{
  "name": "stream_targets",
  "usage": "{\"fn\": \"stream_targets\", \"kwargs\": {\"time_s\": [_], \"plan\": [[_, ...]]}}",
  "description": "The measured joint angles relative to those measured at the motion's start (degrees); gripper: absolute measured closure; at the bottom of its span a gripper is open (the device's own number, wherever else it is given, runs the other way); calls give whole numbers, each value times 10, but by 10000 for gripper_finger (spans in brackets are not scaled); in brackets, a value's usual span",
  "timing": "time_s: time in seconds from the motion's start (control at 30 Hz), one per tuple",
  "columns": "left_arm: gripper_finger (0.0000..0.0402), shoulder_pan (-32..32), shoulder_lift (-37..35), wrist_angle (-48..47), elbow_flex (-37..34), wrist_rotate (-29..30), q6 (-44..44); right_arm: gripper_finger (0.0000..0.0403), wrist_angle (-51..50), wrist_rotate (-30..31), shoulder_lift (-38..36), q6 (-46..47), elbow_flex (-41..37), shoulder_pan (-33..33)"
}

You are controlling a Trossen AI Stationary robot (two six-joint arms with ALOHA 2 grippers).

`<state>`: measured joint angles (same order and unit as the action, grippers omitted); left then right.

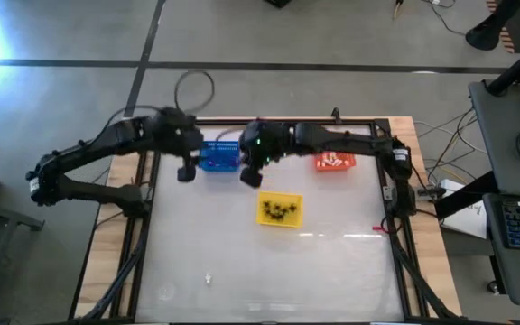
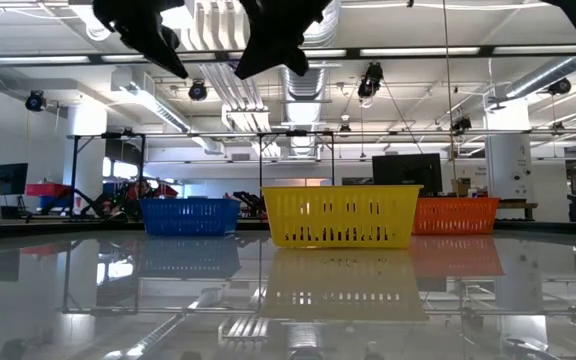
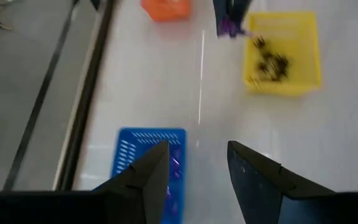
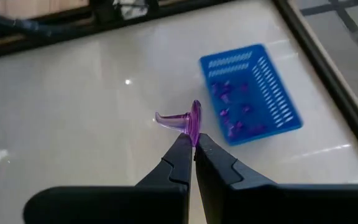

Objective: Sort Halloween decoration
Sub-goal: Put the purple witch hat toy into the blue bin

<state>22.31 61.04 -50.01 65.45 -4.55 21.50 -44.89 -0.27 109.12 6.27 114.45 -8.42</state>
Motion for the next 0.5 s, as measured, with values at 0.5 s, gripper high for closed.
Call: {"fn": "stream_targets", "kwargs": {"time_s": [0.5], "plan": [[255, 186, 87, 86, 0, -248, 21, 394, 117, -114, 27, -73, 3, -112]]}}
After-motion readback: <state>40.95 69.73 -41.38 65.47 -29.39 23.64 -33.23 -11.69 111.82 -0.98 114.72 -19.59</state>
